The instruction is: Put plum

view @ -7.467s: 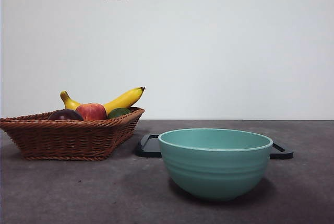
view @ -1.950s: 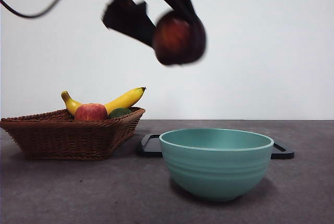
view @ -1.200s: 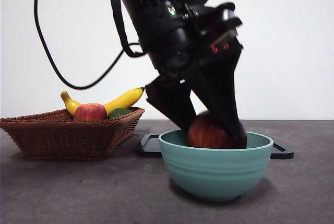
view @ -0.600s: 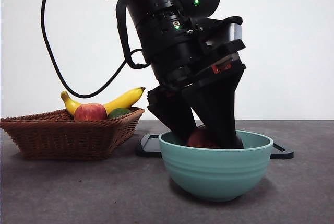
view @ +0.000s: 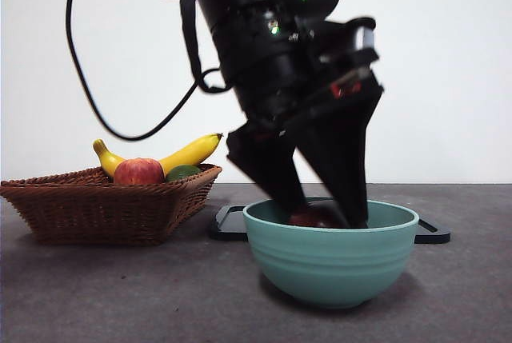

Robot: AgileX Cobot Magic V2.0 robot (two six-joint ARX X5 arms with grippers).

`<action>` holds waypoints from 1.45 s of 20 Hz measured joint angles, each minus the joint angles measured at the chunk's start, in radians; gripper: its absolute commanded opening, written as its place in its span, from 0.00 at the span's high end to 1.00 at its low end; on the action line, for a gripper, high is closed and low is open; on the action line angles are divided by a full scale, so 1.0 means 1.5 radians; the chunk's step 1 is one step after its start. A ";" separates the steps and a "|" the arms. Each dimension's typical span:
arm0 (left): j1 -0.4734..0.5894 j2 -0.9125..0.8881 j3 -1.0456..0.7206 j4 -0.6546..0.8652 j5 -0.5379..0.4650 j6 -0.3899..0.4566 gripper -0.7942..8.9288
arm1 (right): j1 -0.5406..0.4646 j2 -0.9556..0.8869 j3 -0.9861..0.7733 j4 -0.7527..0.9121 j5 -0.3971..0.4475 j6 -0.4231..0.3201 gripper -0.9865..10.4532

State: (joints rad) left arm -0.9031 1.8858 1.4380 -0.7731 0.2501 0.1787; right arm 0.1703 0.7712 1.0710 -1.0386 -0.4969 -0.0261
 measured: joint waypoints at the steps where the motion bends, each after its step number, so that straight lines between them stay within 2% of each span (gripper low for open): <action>1: 0.002 -0.003 0.017 -0.004 0.000 0.000 0.53 | 0.000 0.000 0.000 0.000 0.000 0.000 0.57; 7: 0.059 -0.123 0.077 0.002 0.001 -0.009 0.53 | 0.000 0.000 0.000 0.004 0.000 -0.001 0.57; 11: 0.149 -0.219 0.077 -0.008 0.006 -0.031 0.53 | 0.000 0.000 0.000 0.031 0.000 -0.001 0.57; 16: 0.274 -0.334 0.071 -0.069 0.059 -0.041 0.53 | 0.000 0.000 0.000 0.040 0.000 -0.002 0.57; 18: 0.318 -0.373 0.040 -0.095 0.070 -0.040 0.53 | 0.000 0.000 0.000 0.042 0.000 -0.003 0.57; 21: 0.353 -0.426 -0.056 -0.101 0.140 -0.037 0.53 | 0.000 0.000 0.000 0.046 0.000 -0.003 0.57; 26: 0.352 -0.511 -0.208 -0.111 0.256 -0.035 0.53 | 0.000 0.013 0.000 0.046 0.000 -0.003 0.57; 29: 0.347 -0.530 -0.262 -0.145 0.272 -0.030 0.53 | 0.002 0.036 0.000 0.031 0.000 -0.002 0.57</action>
State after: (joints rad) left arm -0.3820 1.0908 1.0443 -0.9901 0.6579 0.1333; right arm 0.1738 0.8257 1.0706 -0.9928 -0.4973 -0.0296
